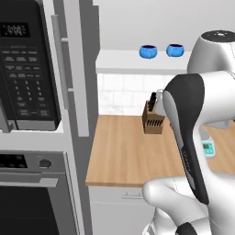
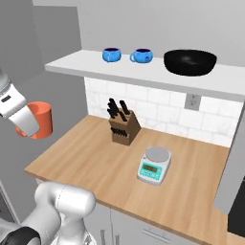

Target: Gather all objects into one cabinet and sort the glasses and bowls to opposite sides.

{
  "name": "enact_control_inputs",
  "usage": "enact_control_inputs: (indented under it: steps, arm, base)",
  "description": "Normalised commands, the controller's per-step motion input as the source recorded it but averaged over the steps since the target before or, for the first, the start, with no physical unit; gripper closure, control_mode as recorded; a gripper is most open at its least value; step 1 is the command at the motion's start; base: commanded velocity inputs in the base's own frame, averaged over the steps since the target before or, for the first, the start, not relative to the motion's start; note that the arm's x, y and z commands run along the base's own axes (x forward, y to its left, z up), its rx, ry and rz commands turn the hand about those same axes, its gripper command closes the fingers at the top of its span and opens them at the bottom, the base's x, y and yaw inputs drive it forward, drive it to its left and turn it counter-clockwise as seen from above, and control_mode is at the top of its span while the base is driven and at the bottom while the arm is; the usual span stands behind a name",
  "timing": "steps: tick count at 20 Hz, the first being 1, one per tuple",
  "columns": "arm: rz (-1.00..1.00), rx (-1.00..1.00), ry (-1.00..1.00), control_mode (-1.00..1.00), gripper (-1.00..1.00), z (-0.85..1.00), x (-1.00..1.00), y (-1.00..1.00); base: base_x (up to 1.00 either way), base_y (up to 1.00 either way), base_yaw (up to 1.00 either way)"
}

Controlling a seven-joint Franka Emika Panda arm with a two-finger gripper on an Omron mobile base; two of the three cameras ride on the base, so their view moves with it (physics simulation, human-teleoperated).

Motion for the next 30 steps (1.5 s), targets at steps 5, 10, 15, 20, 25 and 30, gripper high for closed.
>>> enact_control_inputs:
  steps: [5, 10, 15, 20, 25, 30]
  arm:
    - [0.00, 0.00, 0.00, 1.00, 1.00, 0.00, 0.00, 0.00]
    - [0.00, 0.00, 0.00, 1.00, 1.00, 0.00, 0.00, 0.00]
    - [0.04, 0.07, 0.07, -1.00, 1.00, 0.02, 0.75, -0.59]
    - [0.00, 0.05, 0.09, -1.00, 1.00, 0.01, 1.00, -0.81]
    - [0.09, 0.01, -0.04, -1.00, 1.00, 0.23, 0.69, -0.51]
    - [0.11, -0.07, -0.24, -1.00, 1.00, 0.32, 0.20, -0.54]
  base:
    - [1.00, -0.72, 0.06]
    - [0.83, -0.74, 0.06]
    - [0.18, -0.14, 0.01]
    - [0.00, 0.00, 0.00]
    - [0.00, 0.00, 0.00]
    - [0.00, 0.00, 0.00]
